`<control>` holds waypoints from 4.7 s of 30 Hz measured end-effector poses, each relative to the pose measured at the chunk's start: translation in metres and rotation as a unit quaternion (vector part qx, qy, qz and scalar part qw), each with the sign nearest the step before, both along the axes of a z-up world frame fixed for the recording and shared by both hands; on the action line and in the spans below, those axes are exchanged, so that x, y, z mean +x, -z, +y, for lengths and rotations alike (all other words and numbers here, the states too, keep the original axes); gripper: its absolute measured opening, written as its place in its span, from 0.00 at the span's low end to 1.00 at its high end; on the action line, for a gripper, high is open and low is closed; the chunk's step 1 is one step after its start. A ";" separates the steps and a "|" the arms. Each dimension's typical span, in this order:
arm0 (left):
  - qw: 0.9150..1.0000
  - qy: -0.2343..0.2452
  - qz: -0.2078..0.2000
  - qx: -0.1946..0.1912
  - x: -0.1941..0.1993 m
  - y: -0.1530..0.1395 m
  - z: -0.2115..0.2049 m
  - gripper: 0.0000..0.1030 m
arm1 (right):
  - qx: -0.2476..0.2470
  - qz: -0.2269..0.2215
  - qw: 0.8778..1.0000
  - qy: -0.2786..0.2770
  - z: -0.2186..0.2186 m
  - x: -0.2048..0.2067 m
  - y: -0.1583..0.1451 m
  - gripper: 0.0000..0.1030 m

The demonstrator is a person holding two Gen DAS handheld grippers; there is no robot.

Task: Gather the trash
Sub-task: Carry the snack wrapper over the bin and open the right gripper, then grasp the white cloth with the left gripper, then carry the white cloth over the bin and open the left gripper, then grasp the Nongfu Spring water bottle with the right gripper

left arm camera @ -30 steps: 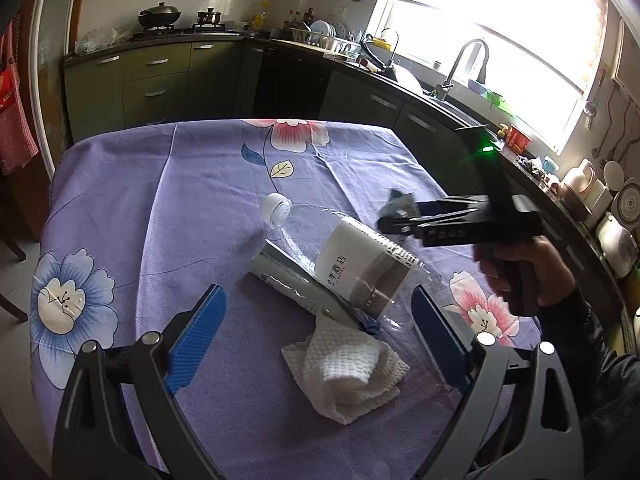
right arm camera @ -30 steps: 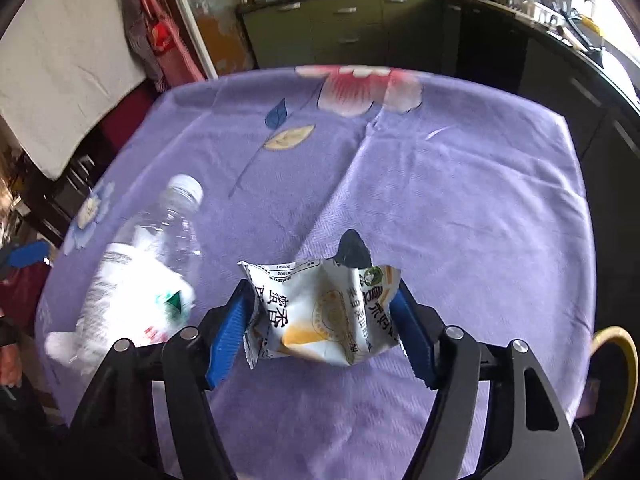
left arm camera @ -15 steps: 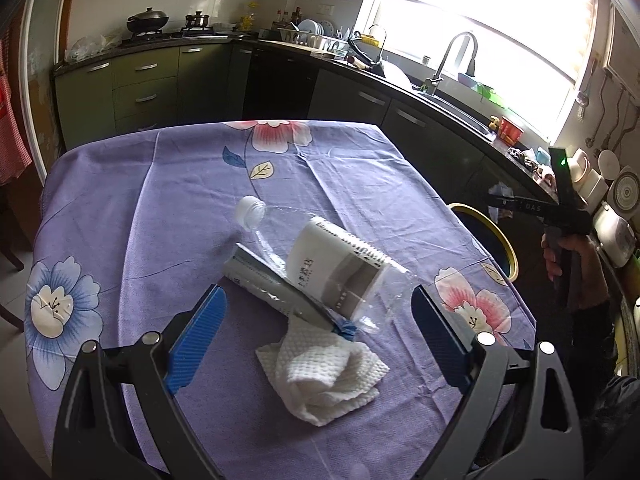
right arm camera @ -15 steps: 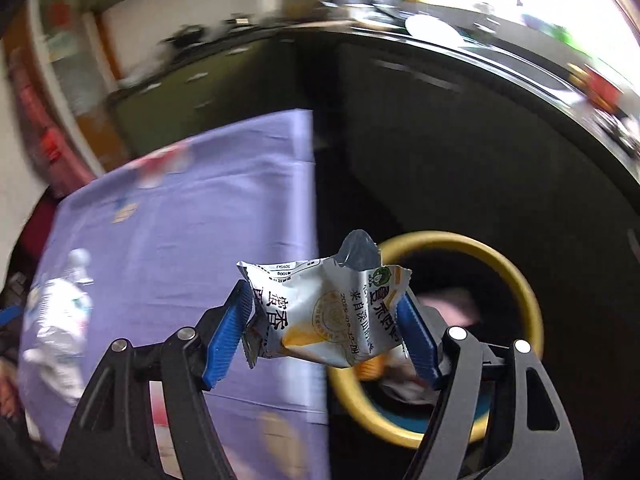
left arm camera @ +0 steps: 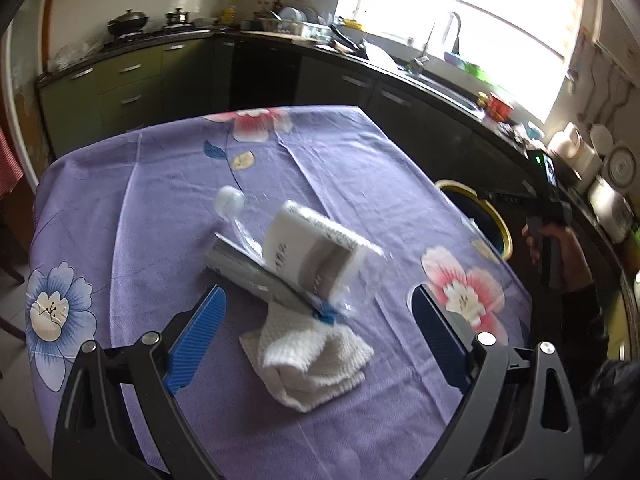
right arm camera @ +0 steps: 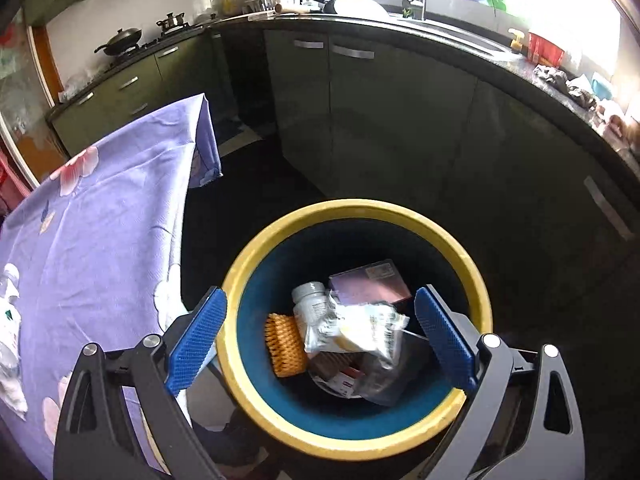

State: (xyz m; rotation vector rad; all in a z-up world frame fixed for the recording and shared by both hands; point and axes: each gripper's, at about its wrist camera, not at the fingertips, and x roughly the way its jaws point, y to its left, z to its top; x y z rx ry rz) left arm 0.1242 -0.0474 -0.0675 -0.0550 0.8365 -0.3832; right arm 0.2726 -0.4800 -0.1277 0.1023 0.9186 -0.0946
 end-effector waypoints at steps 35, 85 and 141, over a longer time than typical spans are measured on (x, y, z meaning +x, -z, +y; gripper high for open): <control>0.995 0.045 0.038 0.075 -0.012 0.055 -0.006 0.07 | 0.022 -0.011 0.998 -0.052 0.037 -0.041 -0.002 0.91; 0.973 0.206 -0.099 0.011 -0.002 -0.109 -0.058 0.06 | 0.034 -0.046 0.997 -0.060 0.029 -0.097 -0.023 0.91; 0.988 -0.100 -0.117 -0.031 -0.021 -0.074 0.079 0.78 | 0.069 0.031 0.866 -0.495 0.291 -0.039 -0.054 0.95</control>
